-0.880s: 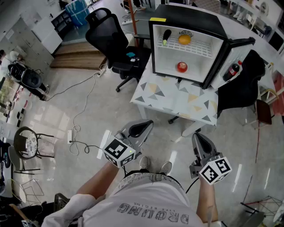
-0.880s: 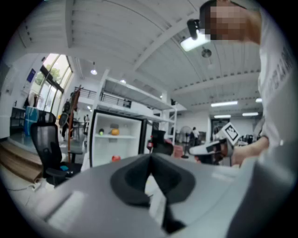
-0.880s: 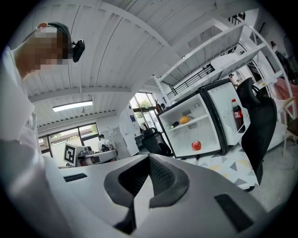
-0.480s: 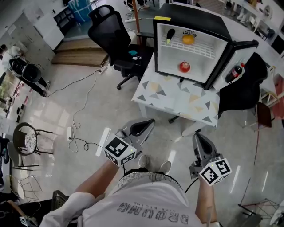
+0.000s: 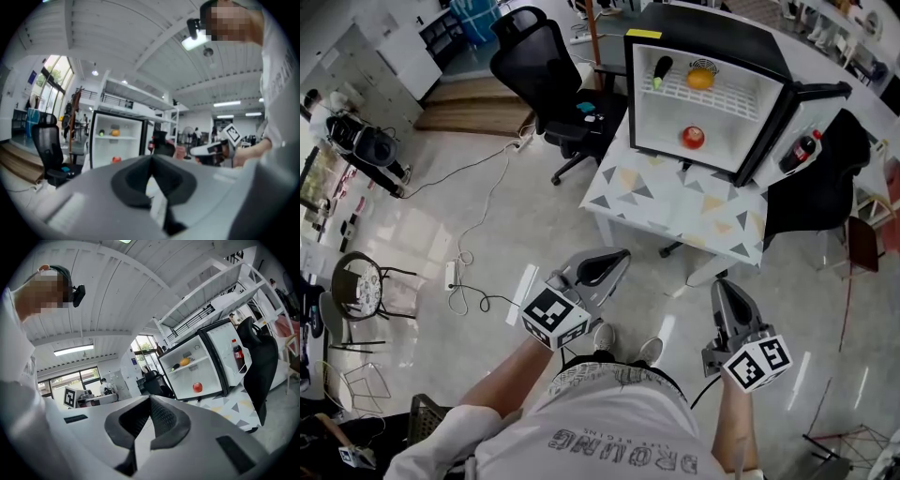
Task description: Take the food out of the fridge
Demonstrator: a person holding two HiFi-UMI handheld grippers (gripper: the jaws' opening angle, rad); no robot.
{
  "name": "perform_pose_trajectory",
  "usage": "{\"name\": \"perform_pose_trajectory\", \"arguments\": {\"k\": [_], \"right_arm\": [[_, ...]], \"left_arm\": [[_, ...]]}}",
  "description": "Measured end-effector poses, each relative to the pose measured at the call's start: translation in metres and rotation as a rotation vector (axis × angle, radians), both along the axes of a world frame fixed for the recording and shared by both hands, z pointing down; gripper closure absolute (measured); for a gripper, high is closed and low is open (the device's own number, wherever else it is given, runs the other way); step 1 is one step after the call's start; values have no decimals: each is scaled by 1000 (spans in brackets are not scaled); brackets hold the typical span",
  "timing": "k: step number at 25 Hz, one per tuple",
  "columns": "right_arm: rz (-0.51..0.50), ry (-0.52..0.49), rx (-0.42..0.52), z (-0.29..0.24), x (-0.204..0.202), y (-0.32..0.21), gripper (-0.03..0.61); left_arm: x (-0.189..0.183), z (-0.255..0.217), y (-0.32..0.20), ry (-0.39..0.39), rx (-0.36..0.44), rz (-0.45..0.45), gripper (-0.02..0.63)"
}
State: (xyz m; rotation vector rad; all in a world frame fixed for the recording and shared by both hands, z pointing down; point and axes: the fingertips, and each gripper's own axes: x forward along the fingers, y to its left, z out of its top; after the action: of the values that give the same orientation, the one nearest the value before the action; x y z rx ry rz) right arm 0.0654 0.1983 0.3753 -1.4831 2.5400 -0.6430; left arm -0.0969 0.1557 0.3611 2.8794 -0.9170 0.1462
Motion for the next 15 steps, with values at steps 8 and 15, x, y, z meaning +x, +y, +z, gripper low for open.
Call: {"name": "perform_pose_trajectory", "arguments": {"k": [8,15], "right_arm": [[-20,-21,3,6,22,6,591],[-42,-34,1,10,44,8,591]], "left_arm": [[25,0,9,-11,10,-14,607],[50,4,16,-22,6,-26,607]]}}
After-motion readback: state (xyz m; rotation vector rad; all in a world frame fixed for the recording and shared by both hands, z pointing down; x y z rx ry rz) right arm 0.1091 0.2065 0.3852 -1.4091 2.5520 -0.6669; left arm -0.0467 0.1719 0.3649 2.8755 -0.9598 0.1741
